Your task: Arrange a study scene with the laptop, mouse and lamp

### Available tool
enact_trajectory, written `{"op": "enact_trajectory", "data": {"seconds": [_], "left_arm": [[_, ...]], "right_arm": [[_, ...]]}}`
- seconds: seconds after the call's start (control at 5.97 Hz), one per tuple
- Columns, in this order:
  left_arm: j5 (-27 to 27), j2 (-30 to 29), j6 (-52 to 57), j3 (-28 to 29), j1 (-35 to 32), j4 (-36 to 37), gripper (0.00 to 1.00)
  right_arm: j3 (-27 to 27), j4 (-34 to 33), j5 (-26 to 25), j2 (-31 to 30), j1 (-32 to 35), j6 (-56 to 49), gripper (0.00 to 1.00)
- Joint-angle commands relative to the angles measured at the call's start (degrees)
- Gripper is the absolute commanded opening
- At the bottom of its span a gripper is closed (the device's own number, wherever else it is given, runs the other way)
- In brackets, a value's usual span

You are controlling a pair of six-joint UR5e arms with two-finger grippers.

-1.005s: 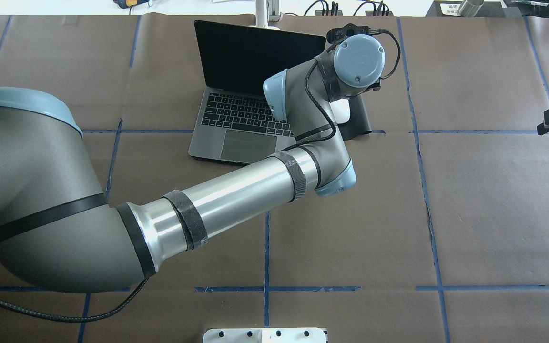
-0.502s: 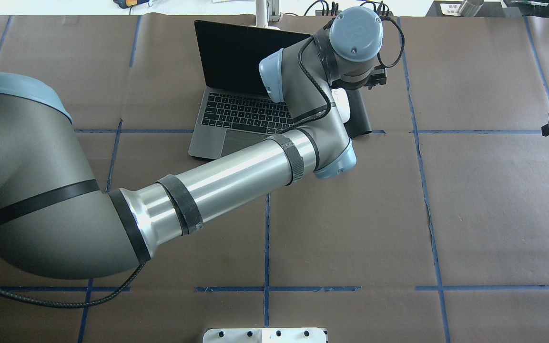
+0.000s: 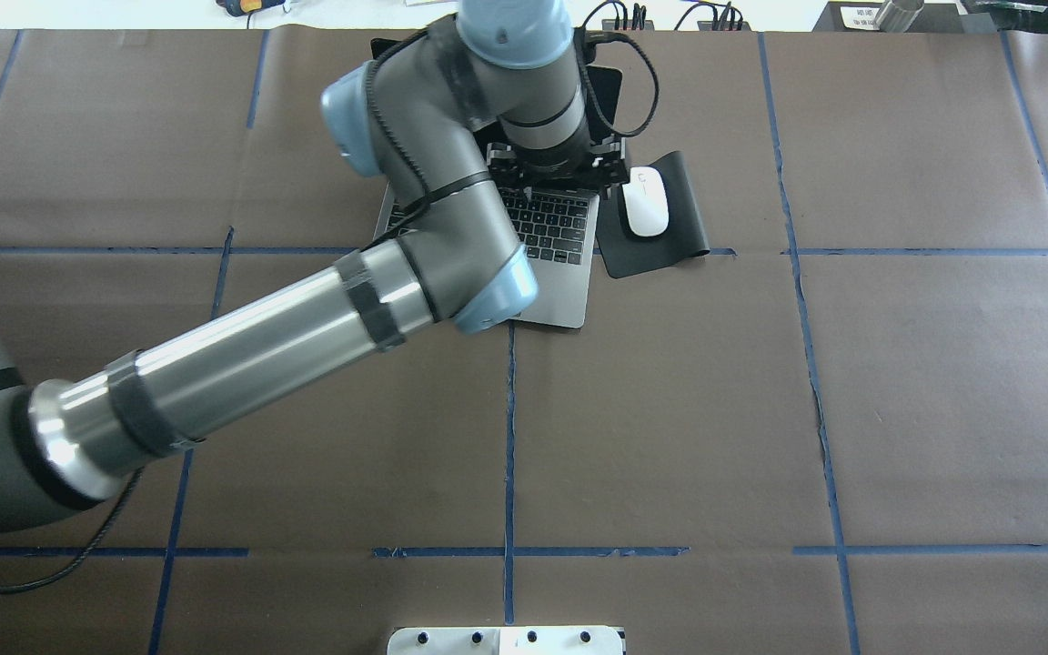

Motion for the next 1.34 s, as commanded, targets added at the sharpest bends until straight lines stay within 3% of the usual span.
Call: {"op": "enact_trajectory", "data": {"seconds": [0.0, 0.33, 0.67, 1.0, 1.17], "left_arm": [[-6.48, 23.3, 12.71, -27.08, -6.24, 9.66, 1.0], [-10.72, 43.08, 30.43, -41.46, -16.34, 13.73, 1.0], [-14.34, 60.0, 54.75, -41.35, -31.43, 13.99, 1.0], [-15.12, 62.79, 57.84, -34.89, -40.16, 14.08, 1.0], [-15.04, 62.45, 66.12, -31.1, -44.9, 14.43, 1.0]], "right_arm": [[-0.09, -0.17, 0.36, -1.88, 3.0, -4.61, 1.0], [-1.49, -0.35, 0.36, -4.16, 7.73, -14.59, 1.0], [-3.78, -0.18, 1.5, -6.87, 10.83, -20.88, 1.0], [-3.61, -0.35, 2.21, -7.68, 11.72, -24.05, 1.0], [-3.43, -0.35, 2.21, -7.68, 11.72, -24.06, 1.0]]}}
